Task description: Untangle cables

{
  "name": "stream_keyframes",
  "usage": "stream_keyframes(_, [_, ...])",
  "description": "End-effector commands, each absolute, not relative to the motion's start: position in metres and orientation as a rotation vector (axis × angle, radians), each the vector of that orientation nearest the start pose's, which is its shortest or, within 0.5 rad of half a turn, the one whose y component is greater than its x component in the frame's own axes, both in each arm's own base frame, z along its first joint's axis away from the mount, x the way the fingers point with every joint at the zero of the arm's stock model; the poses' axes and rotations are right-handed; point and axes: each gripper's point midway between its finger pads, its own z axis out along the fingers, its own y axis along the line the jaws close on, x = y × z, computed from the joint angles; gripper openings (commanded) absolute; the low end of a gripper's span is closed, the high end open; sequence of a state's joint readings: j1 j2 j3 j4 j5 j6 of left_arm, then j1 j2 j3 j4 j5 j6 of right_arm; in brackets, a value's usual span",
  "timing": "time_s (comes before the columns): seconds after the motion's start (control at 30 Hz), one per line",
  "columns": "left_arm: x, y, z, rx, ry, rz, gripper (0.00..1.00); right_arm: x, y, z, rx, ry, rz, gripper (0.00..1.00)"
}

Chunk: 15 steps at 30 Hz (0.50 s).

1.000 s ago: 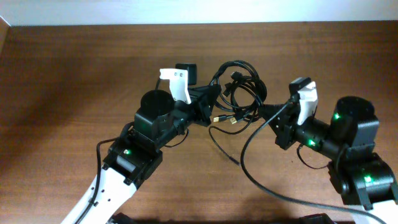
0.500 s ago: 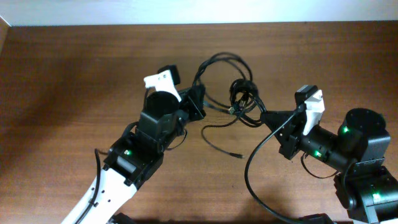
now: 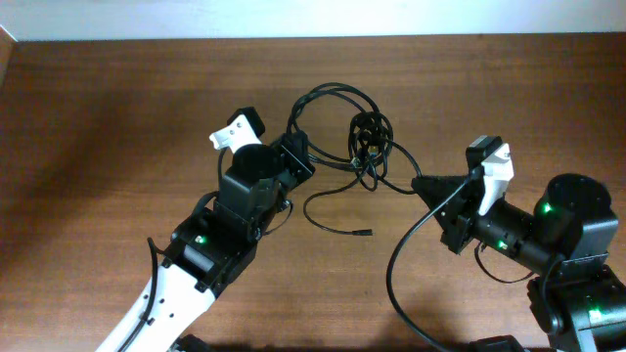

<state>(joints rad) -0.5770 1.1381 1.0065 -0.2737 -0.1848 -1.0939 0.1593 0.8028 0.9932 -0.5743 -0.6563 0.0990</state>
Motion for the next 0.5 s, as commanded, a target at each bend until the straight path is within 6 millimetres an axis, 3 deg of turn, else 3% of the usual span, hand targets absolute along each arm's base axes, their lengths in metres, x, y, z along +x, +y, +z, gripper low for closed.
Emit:
stream_keyframes(0.0, [0.343, -0.175, 0.298, -0.685, 1.916, -0.892, 0.00, 0.238, 0.143, 0.342, -0.490, 1.858, 0.794, 0.42])
stream_keyframes(0.07, [0.342, -0.182, 0.303, -0.648, 1.917, -0.931, 0.00, 0.239, 0.142, 0.342, -0.486, 1.859, 0.788, 0.60])
stream_keyframes(0.13, [0.341, -0.195, 0.315, -0.550, 1.904, -0.997, 0.00, 0.240, 0.141, 0.341, -0.480, 1.862, 0.781, 0.70])
stream_keyframes(0.33, [0.335, -0.216, 0.339, -0.441, 1.863, -1.156, 0.00, 0.247, 0.132, 0.332, -0.426, 1.907, 0.718, 0.74])
stream_keyframes(0.47, [0.330, -0.224, 0.344, -0.335, 1.861, -1.164, 0.00, 0.254, 0.127, 0.329, -0.399, 1.924, 0.684, 0.74])
